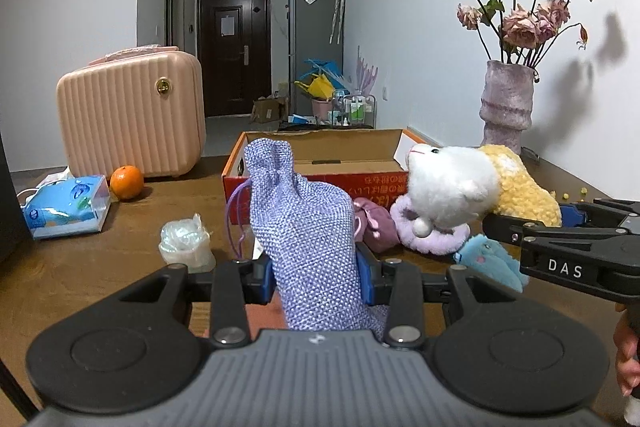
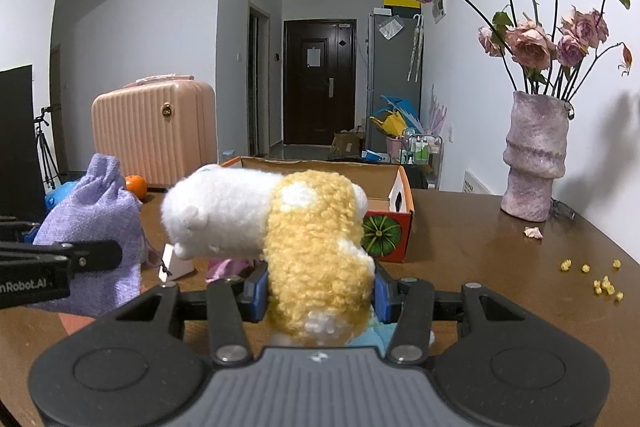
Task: Organize soft objects
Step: 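Carry the plush and pouch over the cardboard box with both tools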
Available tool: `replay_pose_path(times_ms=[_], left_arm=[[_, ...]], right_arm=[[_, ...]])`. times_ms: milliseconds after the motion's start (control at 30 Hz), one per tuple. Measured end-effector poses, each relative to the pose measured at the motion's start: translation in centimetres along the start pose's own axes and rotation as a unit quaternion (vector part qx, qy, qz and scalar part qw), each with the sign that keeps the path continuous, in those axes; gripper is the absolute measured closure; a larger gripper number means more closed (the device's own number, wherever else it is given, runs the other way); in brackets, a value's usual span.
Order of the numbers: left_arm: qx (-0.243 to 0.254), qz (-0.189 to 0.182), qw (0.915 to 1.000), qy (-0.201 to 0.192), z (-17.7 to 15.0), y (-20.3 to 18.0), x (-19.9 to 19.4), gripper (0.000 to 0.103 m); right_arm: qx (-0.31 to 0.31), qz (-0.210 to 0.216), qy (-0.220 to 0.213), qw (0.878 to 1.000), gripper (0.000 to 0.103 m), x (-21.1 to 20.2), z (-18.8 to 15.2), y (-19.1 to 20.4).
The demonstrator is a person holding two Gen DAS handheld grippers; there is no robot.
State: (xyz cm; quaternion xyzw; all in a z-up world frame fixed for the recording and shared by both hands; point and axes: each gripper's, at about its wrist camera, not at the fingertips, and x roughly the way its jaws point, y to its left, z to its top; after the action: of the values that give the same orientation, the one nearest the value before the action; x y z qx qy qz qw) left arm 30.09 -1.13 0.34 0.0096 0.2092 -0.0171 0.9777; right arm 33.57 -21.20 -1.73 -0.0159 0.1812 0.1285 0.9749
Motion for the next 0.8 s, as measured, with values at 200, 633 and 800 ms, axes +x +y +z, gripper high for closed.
replay_pose_path(times_ms=[200, 633, 800], left_arm=[[-0.003, 0.001, 0.9999, -0.01, 1.3, 0.5, 0.7, 0.064], [-0.015, 0.003, 0.9995, -0.028, 3.8, 1.0, 3.5, 0.064], [-0.02, 0.002, 0.9994, -0.029, 4.6, 1.0, 4.8, 0.064]], right_arm=[[-0.002, -0.002, -0.008, 1.0, 0.055, 1.0, 1.2, 0.7], [0.004, -0.009, -0.022, 1.0, 0.055, 3.9, 3.2, 1.0], [0.001, -0.015, -0.023, 1.0, 0.055, 5.6, 4.1, 0.9]])
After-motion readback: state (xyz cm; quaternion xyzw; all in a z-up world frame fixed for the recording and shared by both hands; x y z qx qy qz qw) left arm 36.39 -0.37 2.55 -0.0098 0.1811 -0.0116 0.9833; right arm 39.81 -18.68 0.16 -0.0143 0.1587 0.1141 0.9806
